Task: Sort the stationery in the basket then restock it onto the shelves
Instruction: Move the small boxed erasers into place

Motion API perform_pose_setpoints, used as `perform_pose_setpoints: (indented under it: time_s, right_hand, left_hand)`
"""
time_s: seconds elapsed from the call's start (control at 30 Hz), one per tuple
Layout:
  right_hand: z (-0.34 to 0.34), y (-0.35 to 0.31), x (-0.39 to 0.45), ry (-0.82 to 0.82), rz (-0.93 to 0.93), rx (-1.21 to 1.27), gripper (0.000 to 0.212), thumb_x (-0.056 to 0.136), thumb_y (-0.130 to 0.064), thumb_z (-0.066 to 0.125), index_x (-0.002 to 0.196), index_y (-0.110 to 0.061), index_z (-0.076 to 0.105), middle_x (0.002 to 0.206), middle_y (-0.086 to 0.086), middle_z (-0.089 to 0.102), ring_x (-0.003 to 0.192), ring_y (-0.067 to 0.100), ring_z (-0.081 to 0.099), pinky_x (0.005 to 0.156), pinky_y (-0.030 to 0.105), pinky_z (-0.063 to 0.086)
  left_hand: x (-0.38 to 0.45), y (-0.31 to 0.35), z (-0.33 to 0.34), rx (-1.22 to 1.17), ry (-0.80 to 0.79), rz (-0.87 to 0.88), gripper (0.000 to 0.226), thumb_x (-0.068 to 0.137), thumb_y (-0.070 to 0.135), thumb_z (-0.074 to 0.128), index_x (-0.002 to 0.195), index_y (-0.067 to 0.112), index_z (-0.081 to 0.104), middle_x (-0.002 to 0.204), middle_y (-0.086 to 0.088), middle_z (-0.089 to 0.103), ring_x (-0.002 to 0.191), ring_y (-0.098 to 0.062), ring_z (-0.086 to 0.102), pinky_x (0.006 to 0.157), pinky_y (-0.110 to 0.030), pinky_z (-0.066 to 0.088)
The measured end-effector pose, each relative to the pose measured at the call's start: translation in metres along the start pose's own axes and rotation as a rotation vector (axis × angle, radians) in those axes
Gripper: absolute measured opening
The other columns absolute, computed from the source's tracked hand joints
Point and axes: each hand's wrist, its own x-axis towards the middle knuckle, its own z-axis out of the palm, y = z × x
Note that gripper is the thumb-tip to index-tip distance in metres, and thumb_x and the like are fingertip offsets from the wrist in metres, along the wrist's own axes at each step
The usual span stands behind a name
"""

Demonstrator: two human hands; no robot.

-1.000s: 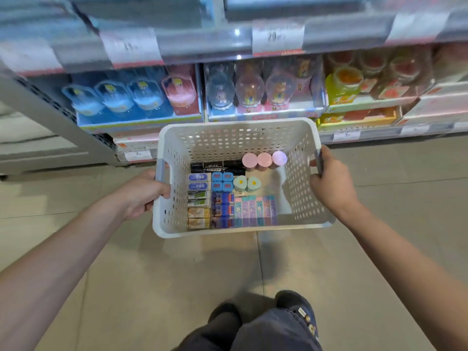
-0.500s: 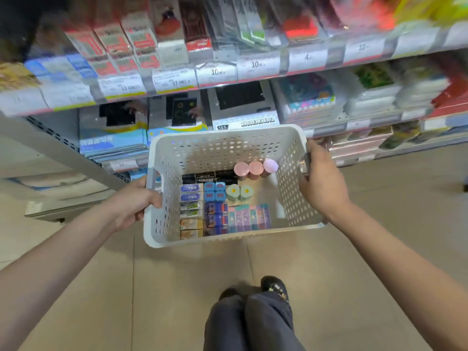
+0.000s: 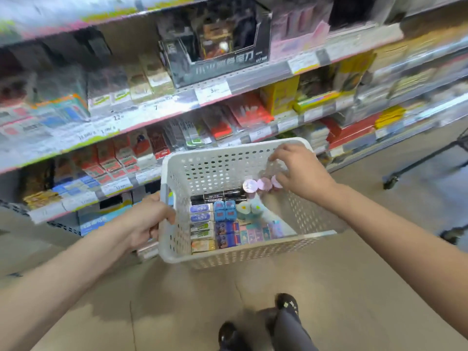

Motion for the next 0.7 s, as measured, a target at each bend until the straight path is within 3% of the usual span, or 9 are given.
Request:
perform_pose_setpoints:
  time_s: [0.1,0.2,0.3,0.37,0.43,0.6,0.7]
  right_hand:
    - [-0.026,0.024,0.004,-0.166,-0.036,-0.063,0.035,0.082,-0.017,0.058,0.118,-0.016,0.062,0.115,0.005,0.062,0.103,0.025,0.061,0.084,0.033,0.047]
    - [-0.049,0.055,0.004,-0.352,-0.042,-0.132,0.041,0.083,-0.018,0.059,0.123,-0.024,0.056,0.109,-0.001,0.066,0.095,0.021,0.063,0.07,0.028,0.047]
    - [-0.064,0.097,0.002,-0.484,-0.054,-0.265,0.048,0.076,-0.025,0.066,0.122,-0.029,0.053,0.091,-0.003,0.071,0.081,0.018,0.062,0.053,0.023,0.034]
    - [-0.071,0.13,0.001,-0.538,-0.061,-0.28,0.056,0.068,-0.024,0.074,0.119,-0.03,0.053,0.087,-0.002,0.07,0.076,0.018,0.064,0.052,0.023,0.04]
    - [-0.08,0.163,0.001,-0.546,-0.116,-0.356,0.054,0.07,-0.022,0.072,0.119,-0.029,0.052,0.091,-0.001,0.068,0.079,0.022,0.064,0.058,0.027,0.048]
    - [-0.113,0.234,0.004,-0.514,-0.155,-0.445,0.057,0.078,-0.021,0.067,0.13,-0.025,0.044,0.091,0.002,0.062,0.08,0.024,0.059,0.06,0.031,0.046]
    - [-0.13,0.269,0.011,-0.503,-0.17,-0.467,0.055,0.08,-0.019,0.064,0.132,-0.024,0.043,0.079,-0.002,0.053,0.074,0.021,0.052,0.049,0.025,0.036]
  left_hand:
    - [-0.004,0.032,0.03,0.043,-0.069,0.024,0.046,0.047,-0.004,0.051,0.089,0.013,0.055,0.079,-0.017,0.052,0.073,-0.03,0.047,0.059,-0.029,0.032]
    - [-0.005,0.063,0.068,0.076,-0.115,0.051,0.039,0.058,-0.009,0.048,0.086,0.017,0.055,0.077,-0.016,0.05,0.072,-0.028,0.046,0.058,-0.027,0.034]
    - [-0.002,0.091,0.111,0.111,-0.149,0.063,0.04,0.065,-0.011,0.047,0.093,0.016,0.056,0.076,-0.013,0.052,0.074,-0.026,0.048,0.063,-0.027,0.034]
    - [-0.001,0.107,0.14,0.129,-0.152,0.069,0.039,0.068,-0.011,0.047,0.098,0.013,0.055,0.078,-0.014,0.054,0.076,-0.027,0.051,0.064,-0.029,0.037]
    - [0.0,0.124,0.171,0.1,-0.152,0.074,0.037,0.071,-0.013,0.047,0.097,0.012,0.056,0.081,-0.015,0.056,0.081,-0.029,0.053,0.068,-0.032,0.039]
    - [0.0,0.166,0.239,0.046,-0.157,0.084,0.05,0.061,-0.007,0.053,0.108,0.008,0.055,0.086,-0.016,0.06,0.078,-0.029,0.058,0.062,-0.03,0.047]
    - [0.003,0.192,0.27,0.031,-0.153,0.101,0.063,0.053,-0.001,0.055,0.116,0.008,0.055,0.1,-0.022,0.062,0.087,-0.033,0.058,0.066,-0.033,0.041]
